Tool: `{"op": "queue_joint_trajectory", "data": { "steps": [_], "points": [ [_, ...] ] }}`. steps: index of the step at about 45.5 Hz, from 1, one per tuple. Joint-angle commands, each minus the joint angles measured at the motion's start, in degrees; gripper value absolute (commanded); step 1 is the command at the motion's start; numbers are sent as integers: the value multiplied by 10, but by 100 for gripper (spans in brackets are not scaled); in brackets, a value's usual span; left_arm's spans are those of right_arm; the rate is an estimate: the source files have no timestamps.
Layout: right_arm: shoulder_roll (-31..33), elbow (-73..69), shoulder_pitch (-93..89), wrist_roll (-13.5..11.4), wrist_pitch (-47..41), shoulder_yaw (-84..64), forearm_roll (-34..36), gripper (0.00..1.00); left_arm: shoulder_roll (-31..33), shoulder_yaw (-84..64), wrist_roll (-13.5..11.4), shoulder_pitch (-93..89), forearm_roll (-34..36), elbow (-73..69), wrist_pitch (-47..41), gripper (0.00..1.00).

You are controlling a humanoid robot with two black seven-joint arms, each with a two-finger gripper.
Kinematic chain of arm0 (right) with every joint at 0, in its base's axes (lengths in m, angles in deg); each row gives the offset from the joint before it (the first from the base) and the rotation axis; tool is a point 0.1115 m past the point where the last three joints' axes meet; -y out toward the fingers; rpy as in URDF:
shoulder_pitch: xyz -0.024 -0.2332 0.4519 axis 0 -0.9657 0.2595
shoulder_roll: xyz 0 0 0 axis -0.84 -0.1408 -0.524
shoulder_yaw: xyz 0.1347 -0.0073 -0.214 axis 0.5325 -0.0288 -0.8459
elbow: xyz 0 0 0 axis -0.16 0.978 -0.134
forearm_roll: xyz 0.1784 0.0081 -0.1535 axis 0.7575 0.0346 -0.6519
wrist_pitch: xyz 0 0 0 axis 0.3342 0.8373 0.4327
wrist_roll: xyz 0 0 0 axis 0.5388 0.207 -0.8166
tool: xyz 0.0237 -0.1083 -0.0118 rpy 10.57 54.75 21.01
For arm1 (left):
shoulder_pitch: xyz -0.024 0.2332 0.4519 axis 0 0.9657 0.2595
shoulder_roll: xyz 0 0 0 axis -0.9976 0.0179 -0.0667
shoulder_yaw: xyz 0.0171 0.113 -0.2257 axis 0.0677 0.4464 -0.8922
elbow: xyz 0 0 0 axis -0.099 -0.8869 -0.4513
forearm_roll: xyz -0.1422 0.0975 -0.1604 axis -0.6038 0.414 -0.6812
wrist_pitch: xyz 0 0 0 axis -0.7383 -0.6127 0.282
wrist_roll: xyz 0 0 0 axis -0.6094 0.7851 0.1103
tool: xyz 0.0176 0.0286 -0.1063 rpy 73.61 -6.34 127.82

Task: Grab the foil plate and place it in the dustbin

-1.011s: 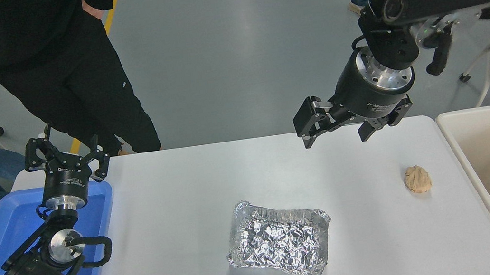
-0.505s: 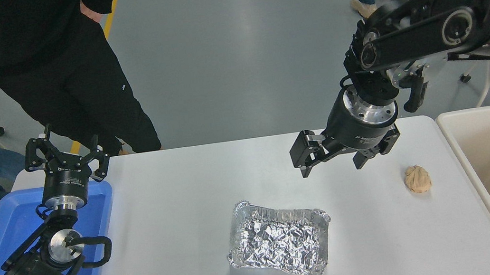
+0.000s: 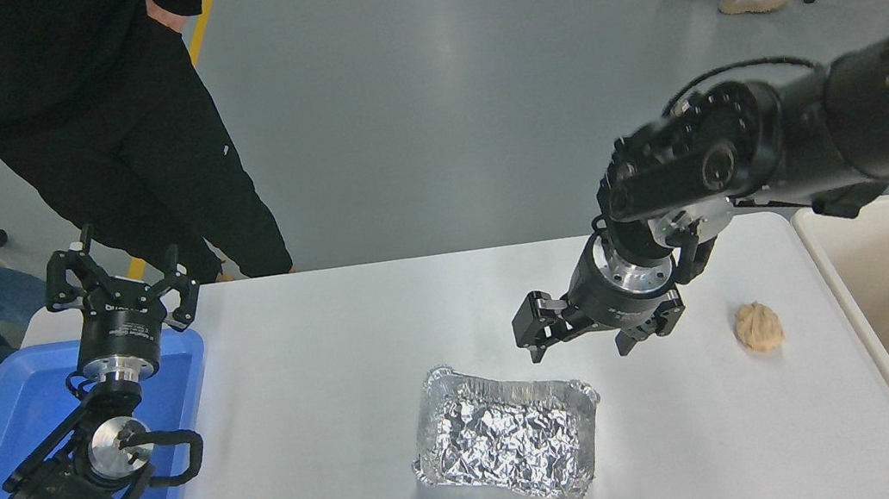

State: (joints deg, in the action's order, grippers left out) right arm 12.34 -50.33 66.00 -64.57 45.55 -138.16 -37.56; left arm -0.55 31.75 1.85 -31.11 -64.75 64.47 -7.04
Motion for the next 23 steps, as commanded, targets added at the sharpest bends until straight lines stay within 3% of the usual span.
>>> {"op": "queue_joint_trajectory", "data": {
  "steps": [1,23],
  "points": [
    [-2,64,-101,0,10,17,1,100,-1,0,0,0,0,0,1,99],
    [20,68,-196,0,88,18,1,100,-1,0,0,0,0,0,0,99]
  ]
}}
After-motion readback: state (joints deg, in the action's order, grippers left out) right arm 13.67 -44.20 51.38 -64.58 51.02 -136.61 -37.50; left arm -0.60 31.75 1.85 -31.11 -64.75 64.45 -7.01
